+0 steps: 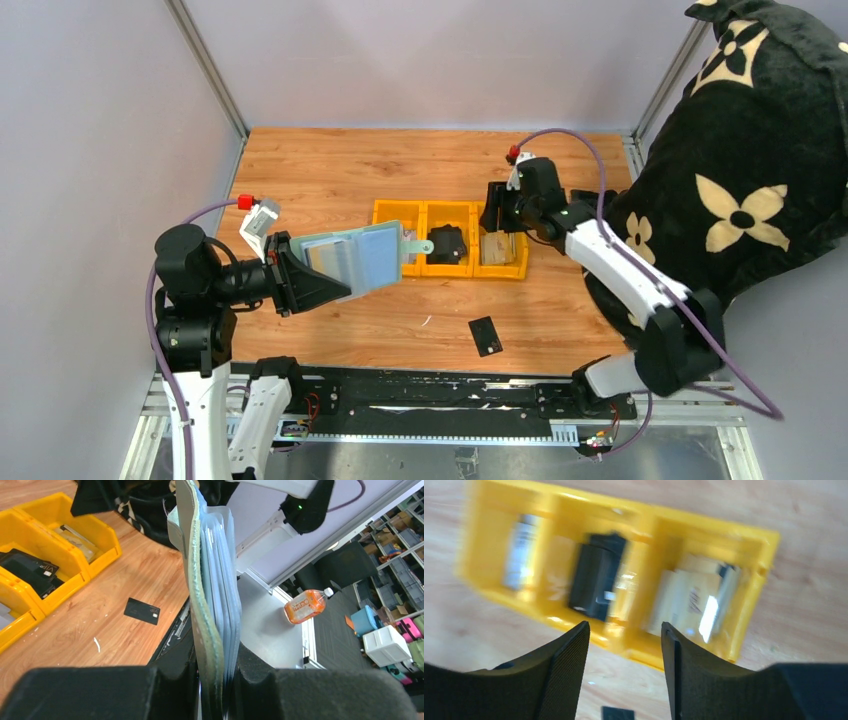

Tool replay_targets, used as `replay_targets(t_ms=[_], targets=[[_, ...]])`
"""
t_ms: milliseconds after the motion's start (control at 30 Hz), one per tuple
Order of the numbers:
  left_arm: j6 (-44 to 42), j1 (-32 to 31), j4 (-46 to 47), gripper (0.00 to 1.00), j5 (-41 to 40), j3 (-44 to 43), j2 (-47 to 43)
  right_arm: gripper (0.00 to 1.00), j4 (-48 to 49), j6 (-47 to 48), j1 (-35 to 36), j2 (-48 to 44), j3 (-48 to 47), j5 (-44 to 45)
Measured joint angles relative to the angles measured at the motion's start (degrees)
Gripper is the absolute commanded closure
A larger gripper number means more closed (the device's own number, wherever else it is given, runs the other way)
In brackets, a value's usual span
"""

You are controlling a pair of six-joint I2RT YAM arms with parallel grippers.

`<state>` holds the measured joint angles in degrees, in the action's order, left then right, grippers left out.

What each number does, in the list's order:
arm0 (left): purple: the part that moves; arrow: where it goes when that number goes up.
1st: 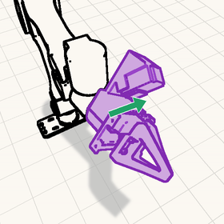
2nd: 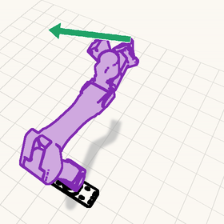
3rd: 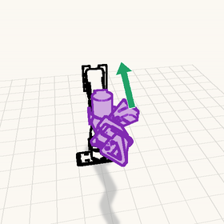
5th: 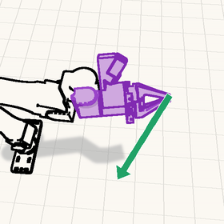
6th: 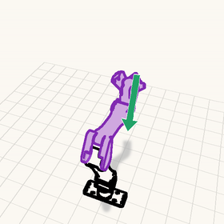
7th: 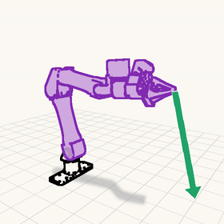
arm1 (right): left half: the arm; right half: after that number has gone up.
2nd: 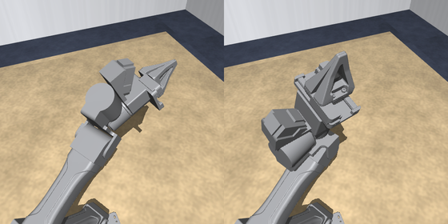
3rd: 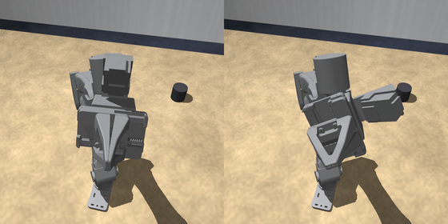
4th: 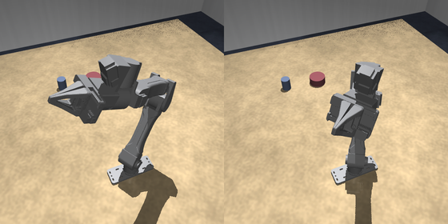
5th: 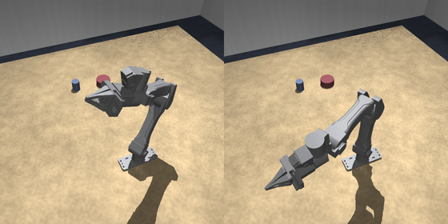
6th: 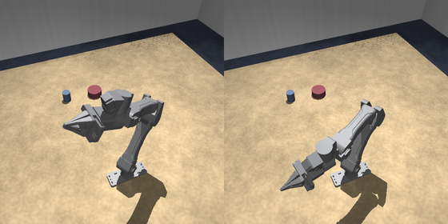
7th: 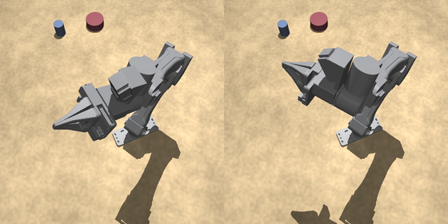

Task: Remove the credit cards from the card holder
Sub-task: Place the credit card in the storage box, then remove the credit card from the card holder.

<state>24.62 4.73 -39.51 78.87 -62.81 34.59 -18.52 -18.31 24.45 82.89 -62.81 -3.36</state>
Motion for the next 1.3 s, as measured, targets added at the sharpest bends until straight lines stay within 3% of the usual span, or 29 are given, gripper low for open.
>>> replay_targets(t_ms=[100,167,333,533,767,900,1133,1200,1267,1300], targets=[[-0.17,0.0,-0.02,0.92,0.0,0.0,-0.09,0.22,4.42,-1.92,1.44,-7.8,-0.46,-8.52],[-0.24,0.0,-0.02,0.92,0.02,0.02,-0.28,0.22,12.15,-6.21,2.38,-12.2,-0.17,-17.49],[-0.39,0.0,-0.02,0.93,0.57,0.04,-1.01,0.21,40.89,-23.02,8.57,-16.2,3.19,-33.97],[-0.42,0.0,-0.02,0.93,1.07,0.04,-1.55,0.2,55.08,-31.85,19.85,-13.73,3.56,-40.39],[-0.42,0.0,0.0,0.93,1.31,0.04,-1.81,0.21,61.33,-34.32,25.05,-13.31,3.72,-41.86],[-0.39,0.0,-0.04,0.93,1.42,0.04,-1.81,0.3,54.86,-28.5,29.11,-13.31,2.64,-40.81],[-0.39,0.0,-0.02,0.92,1.46,0.02,-1.81,0.63,43.6,-21.24,33.14,-12.59,-2.67,-37.03],[-0.39,0.0,-0.02,0.91,1.29,0.02,-1.81,0.68,42.16,-20.17,33.59,-12.22,-3.48,-36.26],[-0.39,0.0,-0.04,0.84,0.87,0.02,-1.81,0.77,40.35,-19.54,33.86,-12.07,-3.8,-34.86],[-0.39,0.0,-0.04,0.72,0.68,0.02,-1.81,0.84,39.28,-19.19,33.97,-12.02,-3.91,-33.9]])
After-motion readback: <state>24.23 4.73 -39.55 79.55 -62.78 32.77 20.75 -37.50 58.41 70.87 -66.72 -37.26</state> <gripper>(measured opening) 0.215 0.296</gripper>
